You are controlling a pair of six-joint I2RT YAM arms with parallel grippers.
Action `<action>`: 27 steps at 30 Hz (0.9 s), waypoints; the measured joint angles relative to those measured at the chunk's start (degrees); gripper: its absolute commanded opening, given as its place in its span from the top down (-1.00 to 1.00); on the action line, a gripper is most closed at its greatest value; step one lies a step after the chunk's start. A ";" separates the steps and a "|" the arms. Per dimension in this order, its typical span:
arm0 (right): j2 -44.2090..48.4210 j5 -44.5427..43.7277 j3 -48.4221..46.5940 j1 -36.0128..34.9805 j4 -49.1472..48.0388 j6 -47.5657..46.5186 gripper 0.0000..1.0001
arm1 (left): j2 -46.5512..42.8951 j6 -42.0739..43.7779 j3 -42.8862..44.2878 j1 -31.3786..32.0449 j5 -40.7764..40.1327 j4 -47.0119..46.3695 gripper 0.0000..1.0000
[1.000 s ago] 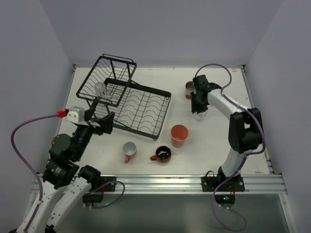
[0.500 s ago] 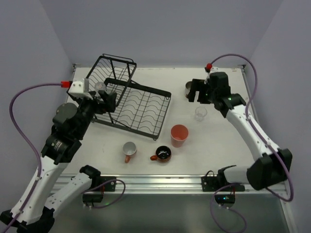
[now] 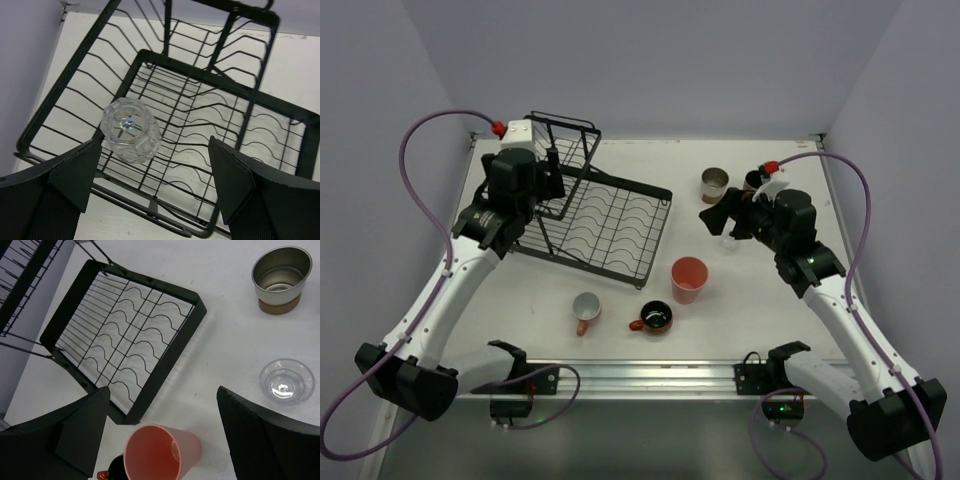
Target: Unload the cups from the dish rack
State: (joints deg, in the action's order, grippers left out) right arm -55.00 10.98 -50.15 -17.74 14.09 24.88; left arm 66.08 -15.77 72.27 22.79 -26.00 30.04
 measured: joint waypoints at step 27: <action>1.92 5.75 0.96 -1.88 -4.59 1.18 -0.75 | 8.55 2.10 1.09 -6.14 -2.43 -1.16 -0.53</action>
State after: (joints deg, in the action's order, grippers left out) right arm -53.08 16.73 -49.19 -19.62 9.50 26.06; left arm 74.63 -13.67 73.36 16.64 -28.42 28.88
